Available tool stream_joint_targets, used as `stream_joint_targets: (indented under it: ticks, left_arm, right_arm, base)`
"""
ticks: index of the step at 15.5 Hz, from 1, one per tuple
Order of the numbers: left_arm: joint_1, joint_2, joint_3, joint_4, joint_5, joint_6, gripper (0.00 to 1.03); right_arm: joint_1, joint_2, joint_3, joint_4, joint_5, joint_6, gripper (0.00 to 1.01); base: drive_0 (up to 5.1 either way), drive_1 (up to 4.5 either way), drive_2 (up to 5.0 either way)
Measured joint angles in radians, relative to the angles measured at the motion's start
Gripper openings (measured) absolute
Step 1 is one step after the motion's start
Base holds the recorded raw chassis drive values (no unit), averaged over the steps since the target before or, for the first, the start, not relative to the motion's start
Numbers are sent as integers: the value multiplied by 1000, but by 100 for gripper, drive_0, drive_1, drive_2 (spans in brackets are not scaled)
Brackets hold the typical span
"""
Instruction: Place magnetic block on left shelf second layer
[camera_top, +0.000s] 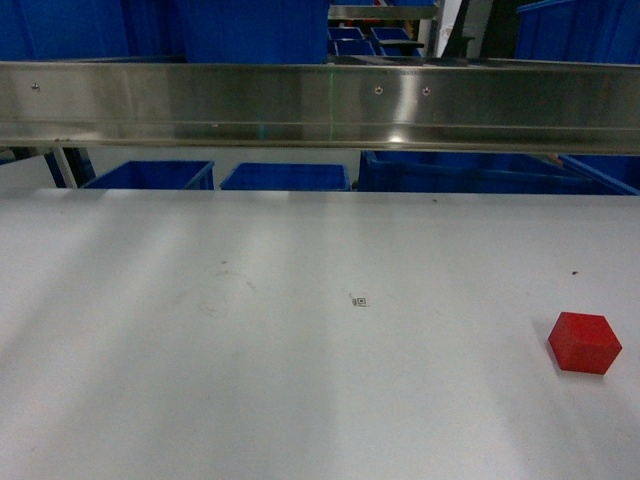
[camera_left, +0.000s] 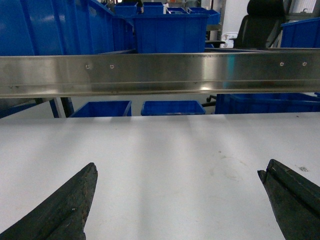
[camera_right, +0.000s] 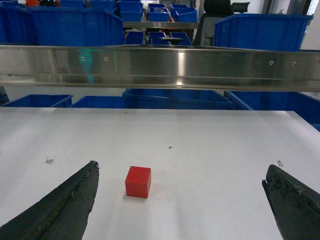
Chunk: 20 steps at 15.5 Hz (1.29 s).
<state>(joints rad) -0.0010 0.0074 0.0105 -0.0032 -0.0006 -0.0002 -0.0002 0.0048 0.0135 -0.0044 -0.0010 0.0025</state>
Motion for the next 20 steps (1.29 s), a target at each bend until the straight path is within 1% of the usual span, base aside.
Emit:
stream_joint_targets:
  ticks: [20]
  left_arm:
    - [0, 0, 0, 0, 0, 0, 98]
  right_arm:
    - [0, 0, 0, 0, 0, 0, 98]
  base:
    - [0, 0, 0]
